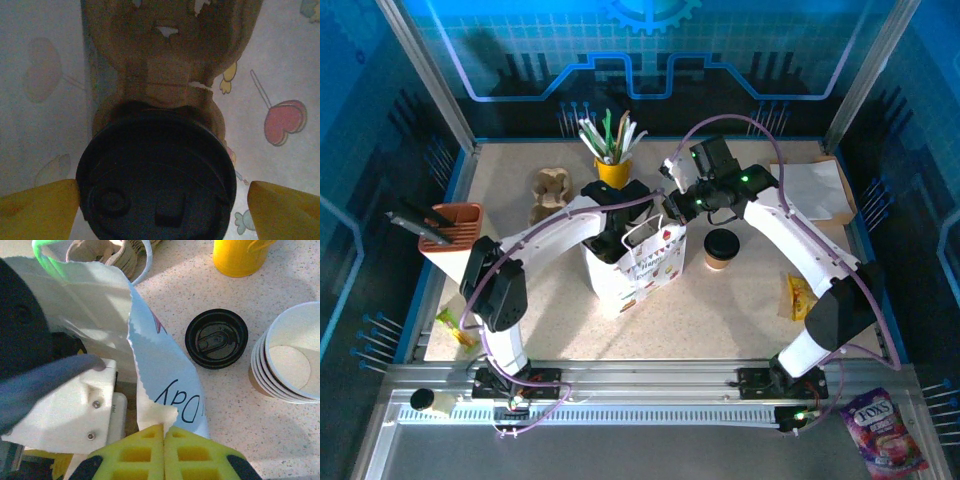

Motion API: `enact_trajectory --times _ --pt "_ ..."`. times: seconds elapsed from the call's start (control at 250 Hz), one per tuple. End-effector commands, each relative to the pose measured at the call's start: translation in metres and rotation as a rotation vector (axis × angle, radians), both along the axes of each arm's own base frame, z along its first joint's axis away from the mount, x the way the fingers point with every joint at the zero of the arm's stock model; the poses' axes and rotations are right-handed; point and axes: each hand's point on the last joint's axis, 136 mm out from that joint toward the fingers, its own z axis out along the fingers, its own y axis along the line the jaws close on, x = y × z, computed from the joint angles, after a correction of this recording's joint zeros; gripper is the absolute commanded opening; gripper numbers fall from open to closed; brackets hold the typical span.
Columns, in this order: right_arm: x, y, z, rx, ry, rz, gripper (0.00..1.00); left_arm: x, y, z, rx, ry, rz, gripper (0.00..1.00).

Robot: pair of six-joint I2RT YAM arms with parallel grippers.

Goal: Pack the takeout coffee

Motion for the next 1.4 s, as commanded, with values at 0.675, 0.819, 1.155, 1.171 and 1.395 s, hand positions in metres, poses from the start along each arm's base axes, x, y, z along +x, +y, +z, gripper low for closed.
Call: enact_trajectory --times 0.675,0.819,1.155,1.171,1.395 --pt "0.002 -0.005 -0.001 -0.027 0.002 -0.009 0.08 0.011 -0.013 0.074 -0.209 -0.193 -0.008 0.88" --pt "0.002 -0.004 0.001 -0.022 -0.002 -0.007 0.08 0.016 -0.013 0.092 -0.251 -0.257 0.001 0.88" --pt "0.001 -0.005 0.005 -0.020 -0.011 -0.012 0.10 0.033 -0.006 0.131 -0.307 -0.414 0.047 0.88" --pt "0.001 -0.005 0.005 -0.021 -0.011 -0.013 0.10 0.034 -0.006 0.134 -0.313 -0.424 0.052 0.88" --pt "0.003 -0.005 0.013 -0.007 -0.030 -0.017 0.16 0.043 0.003 0.173 -0.381 -0.579 0.109 0.88"
